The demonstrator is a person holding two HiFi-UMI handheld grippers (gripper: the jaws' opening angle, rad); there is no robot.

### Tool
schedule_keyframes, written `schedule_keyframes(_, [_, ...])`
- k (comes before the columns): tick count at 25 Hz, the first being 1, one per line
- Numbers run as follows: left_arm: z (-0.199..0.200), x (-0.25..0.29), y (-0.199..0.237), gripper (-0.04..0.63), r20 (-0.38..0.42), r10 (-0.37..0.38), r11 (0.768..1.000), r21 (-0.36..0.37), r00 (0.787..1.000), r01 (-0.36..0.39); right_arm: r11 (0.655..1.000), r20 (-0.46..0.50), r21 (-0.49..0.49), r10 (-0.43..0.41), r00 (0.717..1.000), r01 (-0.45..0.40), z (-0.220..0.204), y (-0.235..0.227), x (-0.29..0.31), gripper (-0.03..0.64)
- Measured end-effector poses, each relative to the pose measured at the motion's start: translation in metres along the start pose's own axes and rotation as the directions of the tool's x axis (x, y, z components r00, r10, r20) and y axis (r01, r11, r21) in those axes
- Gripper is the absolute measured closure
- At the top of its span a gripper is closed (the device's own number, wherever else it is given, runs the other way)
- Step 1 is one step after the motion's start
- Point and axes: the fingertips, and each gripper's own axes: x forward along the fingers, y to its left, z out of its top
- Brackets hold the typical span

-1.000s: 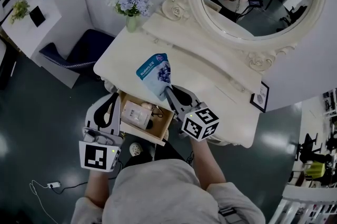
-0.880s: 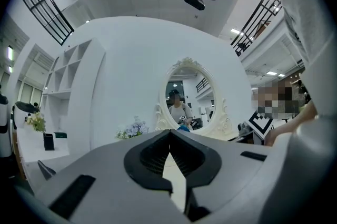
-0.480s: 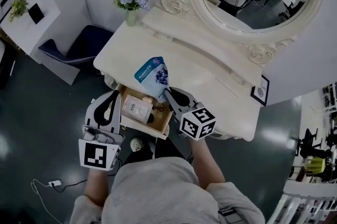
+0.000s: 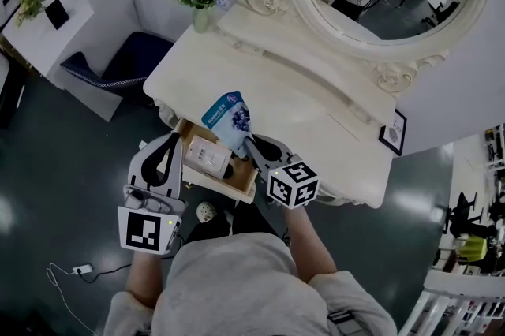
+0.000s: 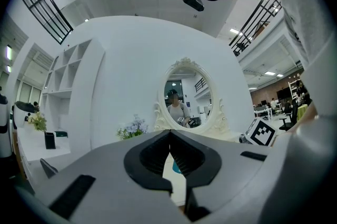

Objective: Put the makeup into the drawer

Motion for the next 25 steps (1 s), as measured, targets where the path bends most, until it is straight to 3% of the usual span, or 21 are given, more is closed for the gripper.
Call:
schedule_keyframes(13, [-0.008, -0.012, 0.002, 0.581, -0.034, -0.002, 1.000, 0.003, 0.999, 0.002, 1.000, -0.148, -0.014, -0.004, 0.989, 0.002, -0.054, 0.003, 0.012, 0.581])
schedule_keyframes(25, [-0.014, -0.018, 0.010, 0.581, -0.042, -0.001, 1.000, -0.001, 0.999, 0.001, 0.998, -0.314, -0.055, 0.005, 0.949, -0.024, -0.107, 0.005, 0.030, 0.581])
